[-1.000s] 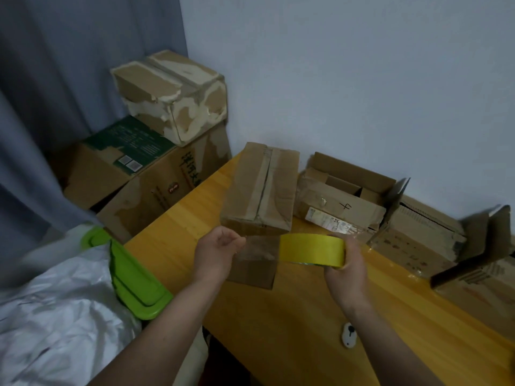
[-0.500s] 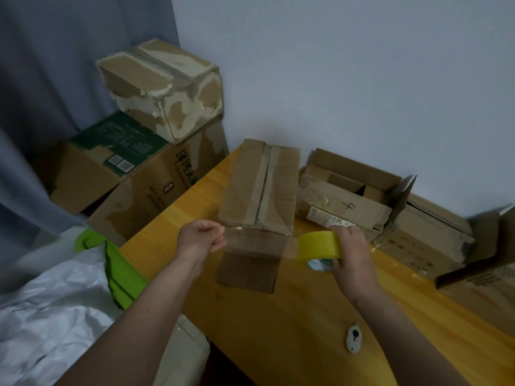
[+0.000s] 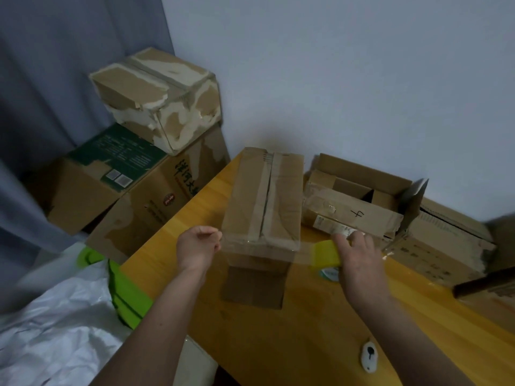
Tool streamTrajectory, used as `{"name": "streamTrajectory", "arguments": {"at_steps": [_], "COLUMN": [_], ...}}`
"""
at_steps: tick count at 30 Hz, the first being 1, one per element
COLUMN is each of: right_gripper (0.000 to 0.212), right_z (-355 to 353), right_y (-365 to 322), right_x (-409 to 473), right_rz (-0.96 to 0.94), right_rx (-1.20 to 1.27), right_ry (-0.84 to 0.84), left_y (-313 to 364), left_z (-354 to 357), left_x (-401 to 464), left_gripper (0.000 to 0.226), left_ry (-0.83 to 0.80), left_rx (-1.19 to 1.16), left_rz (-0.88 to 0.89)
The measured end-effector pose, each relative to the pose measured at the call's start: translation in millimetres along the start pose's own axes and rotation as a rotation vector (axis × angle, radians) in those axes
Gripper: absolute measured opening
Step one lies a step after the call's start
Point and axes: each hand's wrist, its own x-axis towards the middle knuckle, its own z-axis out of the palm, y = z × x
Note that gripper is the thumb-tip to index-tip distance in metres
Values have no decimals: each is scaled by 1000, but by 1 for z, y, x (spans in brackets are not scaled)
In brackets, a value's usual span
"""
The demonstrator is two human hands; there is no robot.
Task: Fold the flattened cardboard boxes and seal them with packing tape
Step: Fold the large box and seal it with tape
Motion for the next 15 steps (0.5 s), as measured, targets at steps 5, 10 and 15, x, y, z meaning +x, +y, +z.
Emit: {"name": "streamTrajectory", "arguments": {"at_steps": [5, 10, 15], "right_gripper": [66, 63, 64], "right_z": [-1, -1, -1], "right_y": [-6, -13, -15], "right_x": [6, 10, 16], "right_rz": [30, 13, 16], "right_rx": [-48, -71, -102], "right_ry": [-59, -66, -63], "left_y": [2, 5, 9], "left_z": [5, -1, -4], "left_x": [0, 6, 13], "left_gripper": [6, 9, 13], "left_ry": [62, 74, 65], "left_rx": [162, 217, 242], "left_rz": [93, 111, 143]}}
